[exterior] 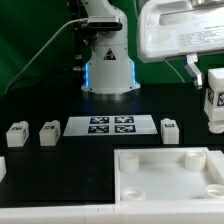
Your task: Assemble one leg
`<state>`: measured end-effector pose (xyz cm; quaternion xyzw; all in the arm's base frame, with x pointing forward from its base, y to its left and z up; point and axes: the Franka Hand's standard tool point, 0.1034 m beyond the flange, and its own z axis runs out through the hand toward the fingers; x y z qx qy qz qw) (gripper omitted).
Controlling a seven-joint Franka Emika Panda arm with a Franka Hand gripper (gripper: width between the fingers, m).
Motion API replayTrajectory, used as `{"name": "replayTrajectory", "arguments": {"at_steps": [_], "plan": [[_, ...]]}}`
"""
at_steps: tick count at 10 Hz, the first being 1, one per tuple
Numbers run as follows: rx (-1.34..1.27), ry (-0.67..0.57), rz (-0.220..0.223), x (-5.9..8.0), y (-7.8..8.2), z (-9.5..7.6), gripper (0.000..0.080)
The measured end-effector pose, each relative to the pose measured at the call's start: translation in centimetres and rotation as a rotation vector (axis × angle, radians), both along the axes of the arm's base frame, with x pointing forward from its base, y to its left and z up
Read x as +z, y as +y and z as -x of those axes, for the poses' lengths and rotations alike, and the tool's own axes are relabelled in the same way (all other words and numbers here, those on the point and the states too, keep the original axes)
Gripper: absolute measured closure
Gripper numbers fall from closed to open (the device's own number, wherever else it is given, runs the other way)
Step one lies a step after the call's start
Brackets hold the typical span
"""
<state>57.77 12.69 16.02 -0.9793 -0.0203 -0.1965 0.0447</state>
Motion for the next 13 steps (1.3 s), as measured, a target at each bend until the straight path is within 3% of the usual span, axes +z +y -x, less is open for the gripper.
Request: {"name": "replayTrajectory", "arguments": {"at_steps": [2, 5, 7, 11, 13], "plan": [[0.002, -0.02, -0.002, -0.1, 0.1, -0.3, 0.0508], [0.037, -0.082, 0.028, -2.1, -1.1, -3.1, 0.0508], [0.037, -0.074, 0.035, -3.5, -1.3, -3.8, 0.0508], [0.025, -0.041, 0.034, -6.2, -1.6, -3.5, 0.0508], [0.03, -0.054, 0.032, -6.7, -1.3, -3.6, 0.0508]]}}
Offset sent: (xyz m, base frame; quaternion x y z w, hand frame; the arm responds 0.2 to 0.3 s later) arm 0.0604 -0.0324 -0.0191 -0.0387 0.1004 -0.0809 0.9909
